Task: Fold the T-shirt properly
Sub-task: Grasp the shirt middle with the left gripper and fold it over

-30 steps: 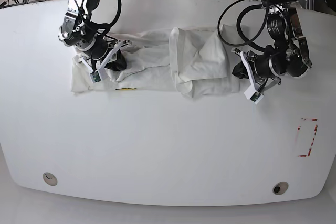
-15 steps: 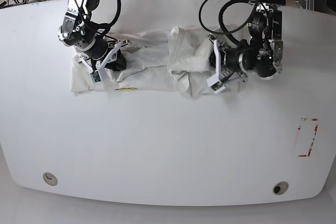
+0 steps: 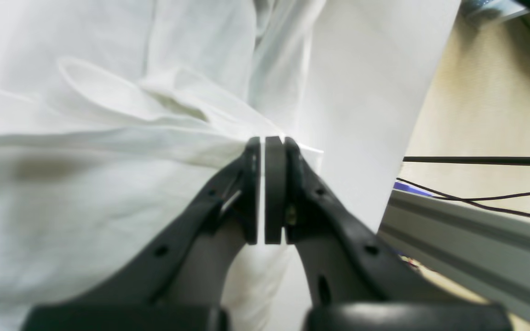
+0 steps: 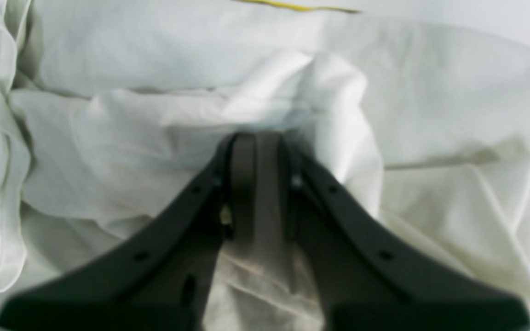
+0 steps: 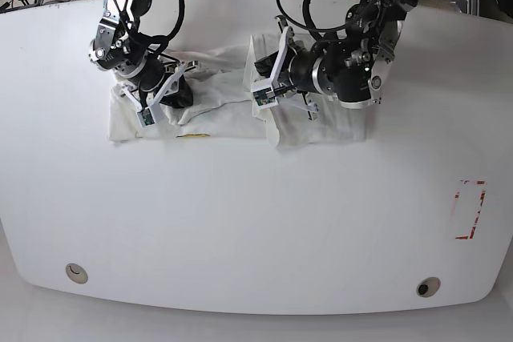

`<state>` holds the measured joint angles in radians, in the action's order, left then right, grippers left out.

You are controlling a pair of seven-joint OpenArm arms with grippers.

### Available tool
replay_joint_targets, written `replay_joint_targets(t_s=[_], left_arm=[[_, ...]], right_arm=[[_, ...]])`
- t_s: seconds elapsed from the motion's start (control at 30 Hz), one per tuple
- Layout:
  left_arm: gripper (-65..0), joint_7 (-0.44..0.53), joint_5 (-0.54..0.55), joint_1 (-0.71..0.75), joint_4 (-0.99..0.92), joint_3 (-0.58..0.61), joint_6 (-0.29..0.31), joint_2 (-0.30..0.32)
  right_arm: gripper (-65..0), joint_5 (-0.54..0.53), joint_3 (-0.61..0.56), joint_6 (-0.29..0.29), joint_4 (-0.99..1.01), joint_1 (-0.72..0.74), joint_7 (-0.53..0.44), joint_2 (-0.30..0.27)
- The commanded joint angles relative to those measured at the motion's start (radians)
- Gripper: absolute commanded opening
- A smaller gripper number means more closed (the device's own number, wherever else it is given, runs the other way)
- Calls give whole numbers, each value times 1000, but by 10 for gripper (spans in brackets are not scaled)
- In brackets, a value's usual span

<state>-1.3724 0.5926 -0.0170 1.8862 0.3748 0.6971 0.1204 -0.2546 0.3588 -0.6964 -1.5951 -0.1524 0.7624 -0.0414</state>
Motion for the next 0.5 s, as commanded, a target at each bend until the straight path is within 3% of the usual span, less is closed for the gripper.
replay_joint_targets(t_s=[0.0,0.3,0.47], left_arm=[[-650,6,-1,-36,25,-73,1,11],[-650,44,-64,-45,-24,-391,1,9],[-650,106,-128,-39,-75,-443,1,15]], right_arm=[[-556,8,1,-2,-9,6,9,-2],[-556,8,1,-2,-17,4,9,-2],[-555,7,1,-2,-37,9,9,-4]])
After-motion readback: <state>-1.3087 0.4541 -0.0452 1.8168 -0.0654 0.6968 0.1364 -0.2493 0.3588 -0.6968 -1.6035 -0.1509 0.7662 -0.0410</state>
